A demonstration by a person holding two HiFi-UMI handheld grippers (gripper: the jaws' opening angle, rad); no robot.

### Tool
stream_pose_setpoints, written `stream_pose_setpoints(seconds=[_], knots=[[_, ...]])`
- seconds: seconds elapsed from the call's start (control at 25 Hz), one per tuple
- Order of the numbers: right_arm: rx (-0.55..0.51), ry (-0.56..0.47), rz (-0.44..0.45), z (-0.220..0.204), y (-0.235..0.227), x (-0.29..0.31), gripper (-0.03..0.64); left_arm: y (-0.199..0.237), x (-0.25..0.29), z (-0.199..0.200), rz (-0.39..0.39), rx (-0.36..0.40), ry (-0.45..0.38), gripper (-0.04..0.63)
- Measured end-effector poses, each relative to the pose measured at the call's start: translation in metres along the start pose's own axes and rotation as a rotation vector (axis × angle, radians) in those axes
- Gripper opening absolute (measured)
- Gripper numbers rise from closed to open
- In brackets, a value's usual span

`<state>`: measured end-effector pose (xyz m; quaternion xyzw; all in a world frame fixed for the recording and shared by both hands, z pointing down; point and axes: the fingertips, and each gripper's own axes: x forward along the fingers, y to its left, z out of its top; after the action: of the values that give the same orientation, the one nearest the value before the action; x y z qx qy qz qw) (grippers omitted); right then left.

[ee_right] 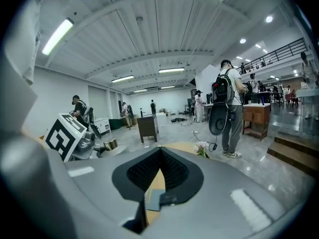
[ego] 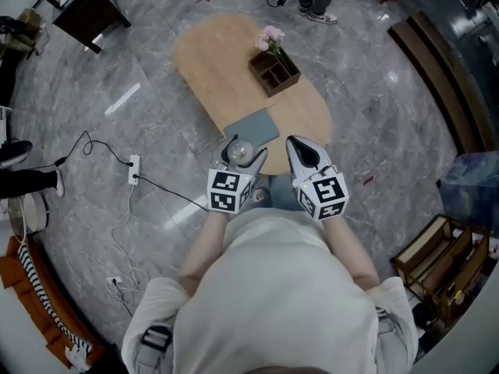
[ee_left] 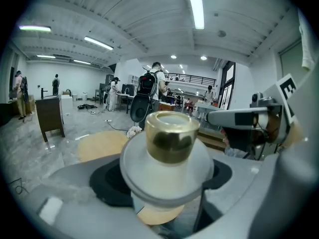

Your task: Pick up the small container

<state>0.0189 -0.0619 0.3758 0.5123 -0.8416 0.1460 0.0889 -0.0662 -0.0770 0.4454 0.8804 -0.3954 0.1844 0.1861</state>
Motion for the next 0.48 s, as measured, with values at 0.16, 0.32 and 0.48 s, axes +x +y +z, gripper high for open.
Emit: stream_pose_setpoints(seconds=[0.16,0.32,0.48], knots=[[-0.014,-0.010,0.015,0.005,0.007,-0.010,-0.002,-0.002,-0.017,0.008,0.008,0.002,-0.020,0.365],[-0.013,-0.009,0.018,0.002,0.011,-0.022,-0.002,-0.003,-0.035,0.011,0.024,0.002,-0.032,0.365],[-0.015,-0.012,0.015,0.001,0.014,-0.029,-0.002,-0.002,-0.052,0.010,0.043,0.000,-0.051,0.365]])
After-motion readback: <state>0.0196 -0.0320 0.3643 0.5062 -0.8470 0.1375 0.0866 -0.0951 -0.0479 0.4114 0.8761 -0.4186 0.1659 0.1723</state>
